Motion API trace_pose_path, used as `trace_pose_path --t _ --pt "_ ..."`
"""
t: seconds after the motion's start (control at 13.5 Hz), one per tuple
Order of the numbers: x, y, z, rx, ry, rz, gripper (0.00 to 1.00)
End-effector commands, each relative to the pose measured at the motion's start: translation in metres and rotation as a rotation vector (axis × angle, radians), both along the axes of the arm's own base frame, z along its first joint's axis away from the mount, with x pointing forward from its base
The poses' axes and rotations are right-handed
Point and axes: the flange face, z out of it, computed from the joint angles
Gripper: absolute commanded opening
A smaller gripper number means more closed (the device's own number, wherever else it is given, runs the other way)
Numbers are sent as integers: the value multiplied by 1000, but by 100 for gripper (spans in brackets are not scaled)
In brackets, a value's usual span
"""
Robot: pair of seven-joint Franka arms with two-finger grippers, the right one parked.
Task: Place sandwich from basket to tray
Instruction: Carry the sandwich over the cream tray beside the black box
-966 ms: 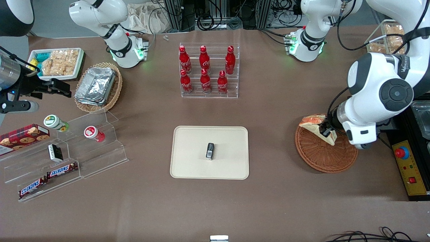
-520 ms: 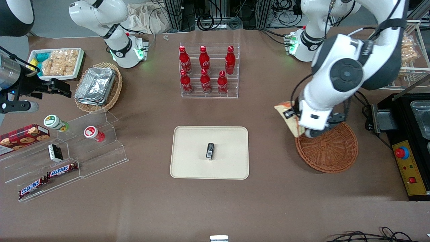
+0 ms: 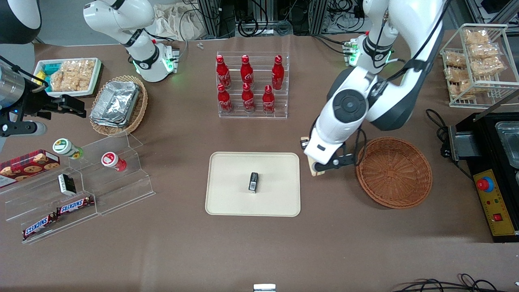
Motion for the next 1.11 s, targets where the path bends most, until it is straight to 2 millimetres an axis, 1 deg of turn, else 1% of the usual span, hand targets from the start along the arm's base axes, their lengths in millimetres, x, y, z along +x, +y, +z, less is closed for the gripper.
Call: trace_pose_path --t 0.0,0.15,0.3,0.45,0.52,0.67,0.74,1.04 --pt "1 -33 -36 40 -56 -107 0" --pt "4 -44 -57 32 -55 -126 0" --pt "12 -61 -78 8 -83 -155 0" --pt "22 -65 -97 19 -94 -174 0" --pt "27 -68 -106 -3 -105 -176 0" --pt "30 -71 -127 -37 -114 -179 0" --pt "30 -73 -134 -46 -114 -178 0" --pt "29 -75 -145 -48 -103 -178 0"
